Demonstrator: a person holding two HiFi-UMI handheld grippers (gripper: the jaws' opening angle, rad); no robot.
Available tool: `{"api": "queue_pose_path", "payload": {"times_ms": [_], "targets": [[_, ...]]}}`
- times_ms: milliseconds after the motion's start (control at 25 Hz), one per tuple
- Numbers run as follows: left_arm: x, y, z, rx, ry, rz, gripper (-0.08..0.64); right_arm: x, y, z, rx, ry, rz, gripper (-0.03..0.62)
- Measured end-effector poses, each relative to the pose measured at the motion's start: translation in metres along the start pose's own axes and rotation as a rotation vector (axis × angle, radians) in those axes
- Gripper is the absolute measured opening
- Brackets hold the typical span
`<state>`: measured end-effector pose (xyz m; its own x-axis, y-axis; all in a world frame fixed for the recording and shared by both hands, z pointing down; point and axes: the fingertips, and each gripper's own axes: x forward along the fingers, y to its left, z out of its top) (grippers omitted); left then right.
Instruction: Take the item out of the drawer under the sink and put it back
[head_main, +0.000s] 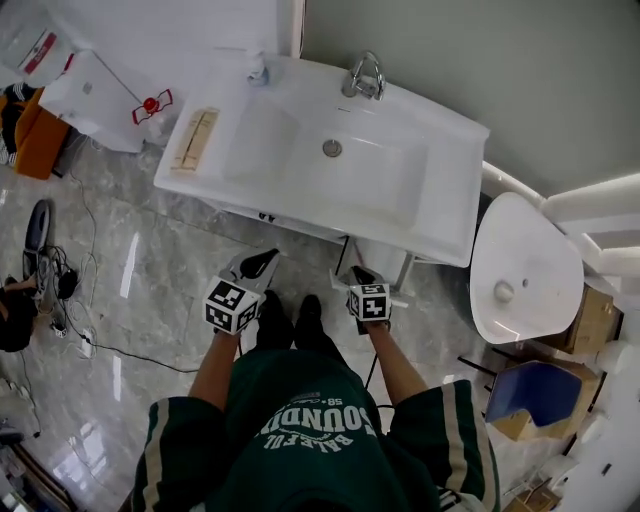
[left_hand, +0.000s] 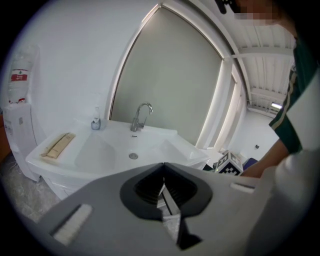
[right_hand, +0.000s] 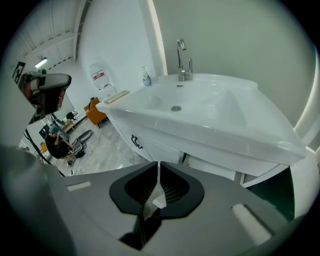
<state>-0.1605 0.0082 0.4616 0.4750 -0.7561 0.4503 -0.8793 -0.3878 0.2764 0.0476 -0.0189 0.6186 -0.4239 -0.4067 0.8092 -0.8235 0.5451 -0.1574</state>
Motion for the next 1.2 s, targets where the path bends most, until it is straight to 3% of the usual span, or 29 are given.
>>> {"api": "queue_pose_path", "payload": {"times_ms": [320,800,1200], "targets": [[-0.005,-0.001,0.028,0.017,-0.063,-0.008,0.051,-0.056,0.009,0.076,0.002,-0.212,-0.007,0.002],[-0.016,-0.004,0.099,0.106,-0.177,-0.018,0.051,-0.144,0.025,0.196,-0.051,-0.535,0.022,0.002],[-0.027,0.002,0.133,0.119,-0.25,-0.001,0.051,-0.195,0.03,0.239,-0.091,-0.706,-0.01,0.002]]}}
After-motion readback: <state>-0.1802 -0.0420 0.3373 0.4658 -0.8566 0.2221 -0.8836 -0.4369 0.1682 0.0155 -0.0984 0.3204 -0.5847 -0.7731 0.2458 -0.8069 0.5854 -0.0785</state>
